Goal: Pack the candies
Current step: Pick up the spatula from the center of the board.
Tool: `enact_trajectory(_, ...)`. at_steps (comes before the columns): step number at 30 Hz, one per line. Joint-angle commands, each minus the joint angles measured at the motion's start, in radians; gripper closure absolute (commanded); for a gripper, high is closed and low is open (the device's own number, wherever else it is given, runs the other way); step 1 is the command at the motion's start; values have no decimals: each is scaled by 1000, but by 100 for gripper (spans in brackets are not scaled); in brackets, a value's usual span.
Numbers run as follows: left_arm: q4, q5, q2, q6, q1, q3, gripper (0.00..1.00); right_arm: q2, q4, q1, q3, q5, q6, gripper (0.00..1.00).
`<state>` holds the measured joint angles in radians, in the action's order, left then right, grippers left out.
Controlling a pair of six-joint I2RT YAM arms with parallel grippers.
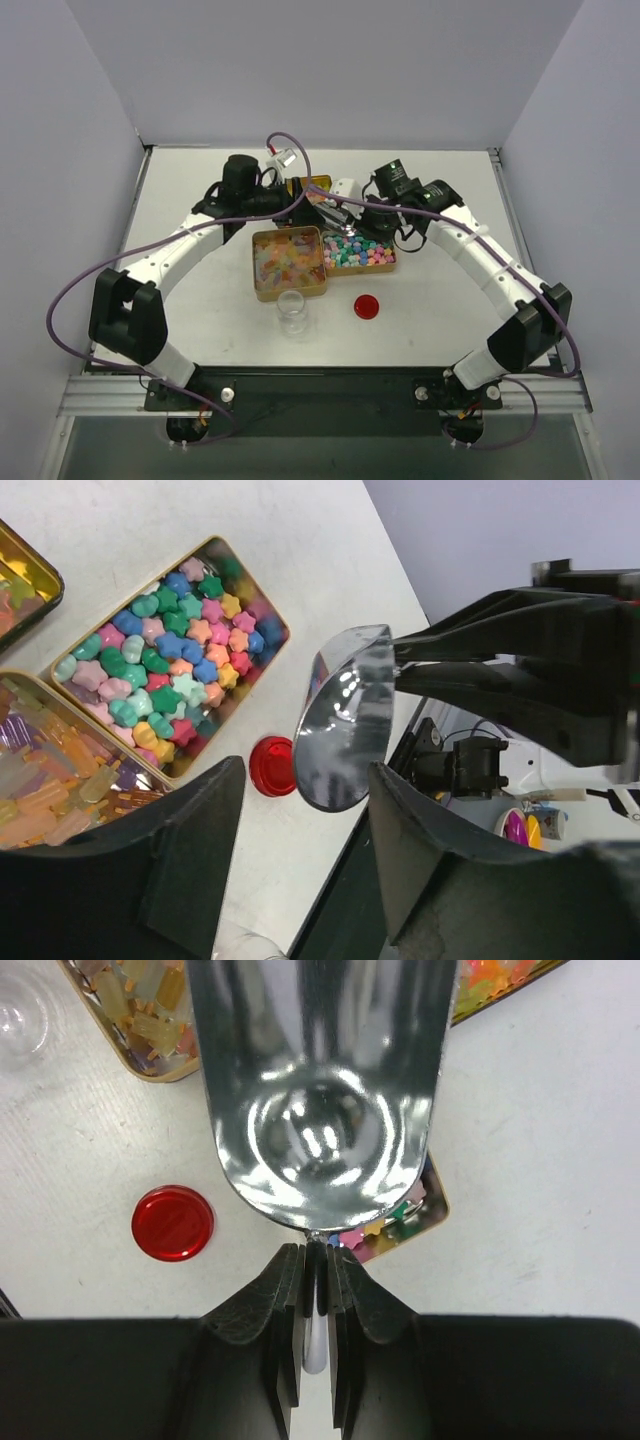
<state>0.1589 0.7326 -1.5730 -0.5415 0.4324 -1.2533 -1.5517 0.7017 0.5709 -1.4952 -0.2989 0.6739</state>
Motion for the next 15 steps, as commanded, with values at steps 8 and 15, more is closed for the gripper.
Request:
enact_trajectory(8,-208,145,-59,-103,-20,45,49,199,73,15,21,-49,-19,100)
enact_trajectory(15,-382,279,-97,-195,-12,72,61,199,76,17,16,-85,-30,100)
